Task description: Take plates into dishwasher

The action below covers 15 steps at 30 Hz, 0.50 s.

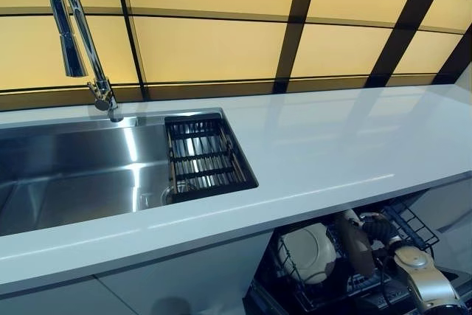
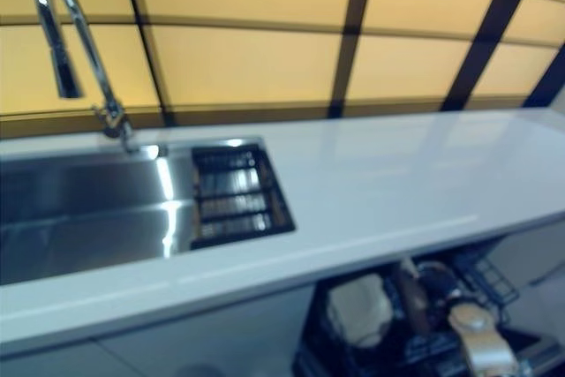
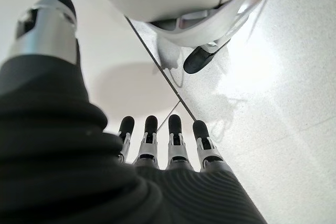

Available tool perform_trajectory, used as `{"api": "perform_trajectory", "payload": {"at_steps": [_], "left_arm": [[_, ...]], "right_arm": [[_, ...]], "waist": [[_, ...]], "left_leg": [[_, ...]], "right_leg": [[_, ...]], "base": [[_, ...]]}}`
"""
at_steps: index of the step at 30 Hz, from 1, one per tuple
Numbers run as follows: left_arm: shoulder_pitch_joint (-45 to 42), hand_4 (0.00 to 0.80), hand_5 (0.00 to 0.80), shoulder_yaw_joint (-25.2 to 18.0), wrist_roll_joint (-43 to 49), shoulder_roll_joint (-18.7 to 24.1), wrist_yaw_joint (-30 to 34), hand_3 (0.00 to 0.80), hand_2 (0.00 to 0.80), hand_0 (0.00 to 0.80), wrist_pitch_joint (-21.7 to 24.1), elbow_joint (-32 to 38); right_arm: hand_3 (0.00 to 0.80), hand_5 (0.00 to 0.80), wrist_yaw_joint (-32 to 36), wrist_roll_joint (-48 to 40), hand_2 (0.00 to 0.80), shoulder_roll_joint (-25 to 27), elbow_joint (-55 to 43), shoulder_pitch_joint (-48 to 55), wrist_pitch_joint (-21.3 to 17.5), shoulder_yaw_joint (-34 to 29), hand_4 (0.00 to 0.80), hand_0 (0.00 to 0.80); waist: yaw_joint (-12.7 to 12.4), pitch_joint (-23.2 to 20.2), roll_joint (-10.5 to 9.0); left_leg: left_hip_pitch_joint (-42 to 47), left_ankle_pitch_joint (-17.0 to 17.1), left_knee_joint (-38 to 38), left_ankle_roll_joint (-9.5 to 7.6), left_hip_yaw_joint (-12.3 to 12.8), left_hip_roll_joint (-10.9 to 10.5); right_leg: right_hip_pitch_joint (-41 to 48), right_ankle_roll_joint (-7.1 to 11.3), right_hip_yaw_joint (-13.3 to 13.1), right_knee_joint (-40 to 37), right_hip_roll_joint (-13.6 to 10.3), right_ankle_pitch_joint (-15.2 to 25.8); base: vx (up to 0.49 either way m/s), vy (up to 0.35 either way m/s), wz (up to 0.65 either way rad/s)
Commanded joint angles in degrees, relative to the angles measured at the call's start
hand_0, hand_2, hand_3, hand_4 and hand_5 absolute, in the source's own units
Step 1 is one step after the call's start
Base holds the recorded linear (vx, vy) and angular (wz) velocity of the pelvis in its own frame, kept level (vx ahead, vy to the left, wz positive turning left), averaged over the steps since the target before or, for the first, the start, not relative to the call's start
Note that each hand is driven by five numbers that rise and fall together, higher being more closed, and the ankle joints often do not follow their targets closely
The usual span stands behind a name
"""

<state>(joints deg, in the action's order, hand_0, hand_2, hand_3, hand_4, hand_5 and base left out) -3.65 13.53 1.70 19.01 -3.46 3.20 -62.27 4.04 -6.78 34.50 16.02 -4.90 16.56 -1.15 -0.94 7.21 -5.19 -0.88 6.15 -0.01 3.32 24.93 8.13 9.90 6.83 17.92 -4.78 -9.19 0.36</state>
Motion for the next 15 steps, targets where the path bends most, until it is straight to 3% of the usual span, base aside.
{"api": "perform_trajectory", "payload": {"at_steps": [1,15], "left_arm": [[2.2,0.0,0.0,2.7,1.8,0.4,0.6,0.0,0.0,0.0,0.9,-0.2],[2.2,0.0,0.0,2.7,1.6,0.4,1.2,0.0,0.0,0.0,0.8,1.0]], "right_arm": [[0.8,0.8,1.3,3.4,0.8,5.6,-1.2,-5.0,-2.3,0.8,0.8,0.8],[0.8,0.8,3.8,6.8,0.8,5.0,-0.5,-5.6,-2.1,2.7,0.8,0.8]], "waist": [[-2.0,-1.2,2.34],[-2.7,0.0,2.45]], "left_leg": [[-3.1,5.6,-1.4,5.36,-4.0,6.8],[-3.4,6.3,-1.1,5.97,-4.5,7.5]], "right_leg": [[3.3,-2.21,0.4,2.2,2.5,-2.0],[3.3,-2.67,1.2,0.8,3.4,-1.0]], "base": [[0.0,0.0,0.0],[0.006,-0.007,0.02]]}}
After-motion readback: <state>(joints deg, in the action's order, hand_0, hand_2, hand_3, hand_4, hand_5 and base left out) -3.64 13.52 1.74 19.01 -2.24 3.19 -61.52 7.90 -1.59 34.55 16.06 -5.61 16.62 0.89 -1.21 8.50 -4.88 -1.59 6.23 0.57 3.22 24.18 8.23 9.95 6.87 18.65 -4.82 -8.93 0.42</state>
